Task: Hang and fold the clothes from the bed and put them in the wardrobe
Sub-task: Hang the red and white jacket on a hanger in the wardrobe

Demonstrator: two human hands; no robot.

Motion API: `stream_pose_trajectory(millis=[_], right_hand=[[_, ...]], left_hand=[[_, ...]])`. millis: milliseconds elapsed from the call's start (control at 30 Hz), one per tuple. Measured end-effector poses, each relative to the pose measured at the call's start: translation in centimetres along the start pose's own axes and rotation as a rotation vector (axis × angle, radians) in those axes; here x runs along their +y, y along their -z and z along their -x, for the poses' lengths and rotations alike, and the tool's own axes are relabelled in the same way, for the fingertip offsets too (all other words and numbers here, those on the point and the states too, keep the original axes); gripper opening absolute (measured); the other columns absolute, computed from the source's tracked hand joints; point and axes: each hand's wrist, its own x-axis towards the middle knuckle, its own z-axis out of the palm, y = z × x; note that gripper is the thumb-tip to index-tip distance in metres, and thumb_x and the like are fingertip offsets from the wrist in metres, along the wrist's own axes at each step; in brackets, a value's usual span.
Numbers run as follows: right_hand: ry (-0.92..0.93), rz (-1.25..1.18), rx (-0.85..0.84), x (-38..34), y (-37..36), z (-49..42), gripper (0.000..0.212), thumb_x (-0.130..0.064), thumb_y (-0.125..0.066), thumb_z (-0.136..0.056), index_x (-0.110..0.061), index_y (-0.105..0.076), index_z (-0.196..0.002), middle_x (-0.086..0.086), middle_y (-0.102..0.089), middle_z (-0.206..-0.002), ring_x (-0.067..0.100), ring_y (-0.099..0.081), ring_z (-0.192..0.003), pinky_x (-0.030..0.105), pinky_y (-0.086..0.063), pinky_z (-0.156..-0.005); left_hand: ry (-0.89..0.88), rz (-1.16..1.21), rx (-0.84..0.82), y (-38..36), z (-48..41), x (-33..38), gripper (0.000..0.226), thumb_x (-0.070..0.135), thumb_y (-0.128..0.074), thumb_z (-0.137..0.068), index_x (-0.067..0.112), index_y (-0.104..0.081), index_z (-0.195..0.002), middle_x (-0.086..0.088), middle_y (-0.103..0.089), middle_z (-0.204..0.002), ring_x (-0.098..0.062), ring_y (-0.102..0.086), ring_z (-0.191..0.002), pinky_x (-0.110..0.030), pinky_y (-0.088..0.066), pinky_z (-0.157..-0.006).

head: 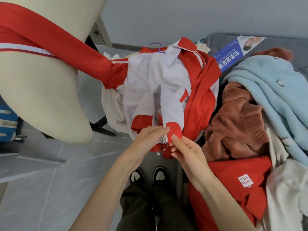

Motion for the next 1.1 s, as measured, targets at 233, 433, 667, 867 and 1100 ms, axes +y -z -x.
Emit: stream_pose_trajectory(millis=[233, 433, 667, 867, 1100], right_hand=[[0.046, 0.044, -0.058, 1.0, 0.9, -0.3, 0.018, -0.025, -0.055, -0.093, -0.011, -0.066, -0.095, 0.001, -0.058, -0.068, 0.009, -0.055, -0.068, 0.020, -0.047, -0.068], [0.052, 0.085, 0.023, 2.3, 0.5, 0.2, 0.041, -0.043, -0.073, -0.070, -0.007, -0.062, -0.084, -0.003, -0.054, -0.064, 0.009, -0.053, -0.068, 0.025, -0.048, -0.077], [0.192, 0.203, 0.105, 3.2, 0.3, 0.2, 0.031, -0.030, -0.075, -0.077, -0.001, -0.068, -0.072, 0.003, -0.059, -0.060, 0.005, -0.051, -0.062, 0.013, -0.044, -0.064], [0.156, 0.164, 0.220, 3.3, 0.2, -0.3, 0.034, -0.040, -0.077, -0.070, -0.011, -0.062, -0.059, -0.004, -0.052, -0.055, 0.004, -0.047, -0.056, 0.011, -0.043, -0.058], [0.216, 0.171, 0.245, 3.6, 0.0, -0.9, 0.039, -0.023, -0.077, -0.079, 0.012, -0.061, -0.069, 0.015, -0.056, -0.062, 0.009, -0.051, -0.059, 0.012, -0.044, -0.055]], left_hand=[[-0.131, 0.001, 0.066, 1.3, -1.0, 0.2, 0.013, 0.042, -0.075, -0.069, 0.033, -0.077, -0.079, 0.013, -0.073, -0.080, 0.004, -0.066, -0.072, -0.009, -0.047, -0.064], [-0.189, 0.007, 0.098, 1.0, -1.5, 0.1, 0.014, 0.020, -0.082, -0.069, 0.032, -0.077, -0.067, 0.010, -0.074, -0.076, 0.004, -0.068, -0.073, -0.005, -0.046, -0.060], [-0.219, 0.011, 0.212, 0.7, -2.0, -0.8, 0.013, 0.017, -0.083, -0.070, 0.021, -0.076, -0.080, 0.010, -0.074, -0.077, 0.001, -0.068, -0.075, -0.008, -0.047, -0.065], [-0.212, -0.024, 0.130, 1.6, -2.0, -0.1, 0.014, 0.019, -0.084, -0.068, 0.032, -0.077, -0.068, 0.012, -0.074, -0.076, 0.003, -0.069, -0.076, -0.005, -0.047, -0.063], [-0.231, 0.006, 0.162, 1.5, -2.1, -0.1, 0.010, 0.017, -0.081, -0.073, 0.024, -0.076, -0.078, 0.011, -0.073, -0.071, 0.004, -0.066, -0.065, -0.007, -0.047, -0.061]])
